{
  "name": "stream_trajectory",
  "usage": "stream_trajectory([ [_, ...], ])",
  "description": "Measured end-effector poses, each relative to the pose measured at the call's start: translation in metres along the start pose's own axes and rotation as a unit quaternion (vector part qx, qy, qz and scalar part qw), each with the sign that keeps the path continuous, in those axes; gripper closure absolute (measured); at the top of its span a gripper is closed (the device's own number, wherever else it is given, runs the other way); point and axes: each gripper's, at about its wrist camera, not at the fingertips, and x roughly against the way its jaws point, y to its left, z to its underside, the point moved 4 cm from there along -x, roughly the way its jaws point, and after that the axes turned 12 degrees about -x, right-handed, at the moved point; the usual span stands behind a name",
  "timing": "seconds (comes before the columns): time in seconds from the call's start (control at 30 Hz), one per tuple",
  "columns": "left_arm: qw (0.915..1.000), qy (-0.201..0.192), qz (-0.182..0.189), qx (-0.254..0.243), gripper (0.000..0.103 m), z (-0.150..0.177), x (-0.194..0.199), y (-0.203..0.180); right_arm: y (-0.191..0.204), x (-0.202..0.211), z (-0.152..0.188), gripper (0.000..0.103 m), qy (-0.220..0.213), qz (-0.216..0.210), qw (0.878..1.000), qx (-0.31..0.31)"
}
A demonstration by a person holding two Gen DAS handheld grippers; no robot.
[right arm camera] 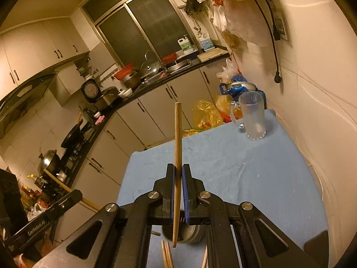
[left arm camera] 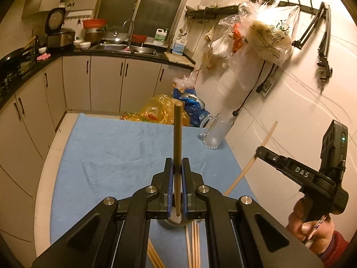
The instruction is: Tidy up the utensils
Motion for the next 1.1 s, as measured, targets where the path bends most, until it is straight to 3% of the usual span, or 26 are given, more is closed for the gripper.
stream_trajectory([
  [0.13,0.9996,0.026,0.001,0.009,0.097,0.007,-0.03,-0.001,-0.004,-0.033,0.0,0.097,0.014,0.022,1.0,0.012],
  [0.57,0.9936,0.11,0.0,0.028,0.096,0.054,-0.101,0.007,-0.034,-0.111,0.048,0.096,0.124,0.047,0.991,0.01],
  [0.83,0.9933,0.109,-0.004,0.038,0.096,0.058,-0.105,0.016,-0.034,-0.115,0.05,0.095,0.141,0.04,0.989,0.024],
  [1.1,0.996,0.08,-0.005,0.039,0.088,0.051,-0.074,0.018,-0.037,-0.088,0.046,0.093,0.131,0.039,0.99,0.019],
])
